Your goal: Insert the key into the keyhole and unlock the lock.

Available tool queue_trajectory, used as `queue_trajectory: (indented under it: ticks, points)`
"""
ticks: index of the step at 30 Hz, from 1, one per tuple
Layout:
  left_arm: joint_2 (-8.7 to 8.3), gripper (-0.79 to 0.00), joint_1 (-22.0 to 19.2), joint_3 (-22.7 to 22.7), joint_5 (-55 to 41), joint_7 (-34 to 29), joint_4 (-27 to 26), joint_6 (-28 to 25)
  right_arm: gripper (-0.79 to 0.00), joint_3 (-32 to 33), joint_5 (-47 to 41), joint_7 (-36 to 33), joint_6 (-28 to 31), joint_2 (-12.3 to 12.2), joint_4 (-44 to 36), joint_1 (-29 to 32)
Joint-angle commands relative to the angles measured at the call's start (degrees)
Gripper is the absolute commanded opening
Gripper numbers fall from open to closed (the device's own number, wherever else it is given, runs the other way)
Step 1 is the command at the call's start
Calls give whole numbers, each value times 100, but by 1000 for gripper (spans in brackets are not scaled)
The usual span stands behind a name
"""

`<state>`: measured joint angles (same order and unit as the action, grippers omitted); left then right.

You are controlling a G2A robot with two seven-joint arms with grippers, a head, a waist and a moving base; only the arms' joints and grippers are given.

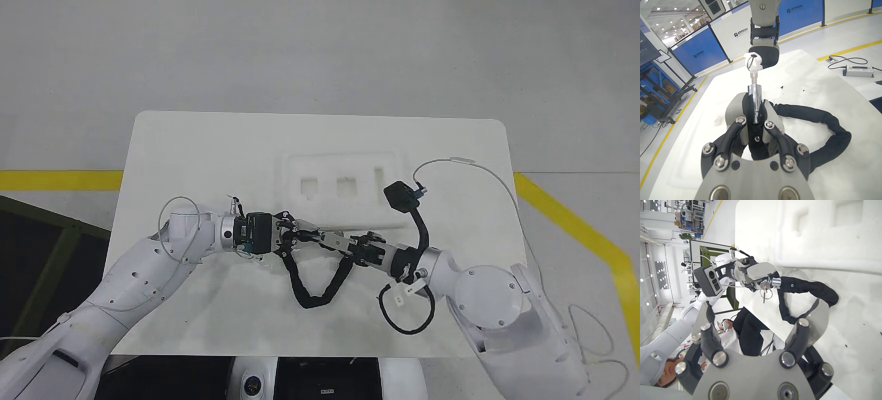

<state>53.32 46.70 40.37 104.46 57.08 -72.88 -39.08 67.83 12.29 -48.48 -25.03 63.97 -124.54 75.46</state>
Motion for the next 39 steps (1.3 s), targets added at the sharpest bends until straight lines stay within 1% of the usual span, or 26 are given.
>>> queue_trajectory:
  ticks: [1,20,30,36,39]
  points:
    - [0,-785,0,0,0,0,0,0,-785,-4,-5,-30,19,-4,20,-20]
    - [0,-785,0,0,0,0,0,0,-785,-149,37,-59,-55,-21,184,-217]
    - [0,-785,0,0,0,0,0,0,-785,-339,98,-17,-193,-4,352,-391]
    - [0,-785,0,0,0,0,0,0,-785,-449,67,-106,-236,2,360,-481]
    - [0,-785,0,0,0,0,0,0,-785,-456,49,-22,-297,9,400,-500]
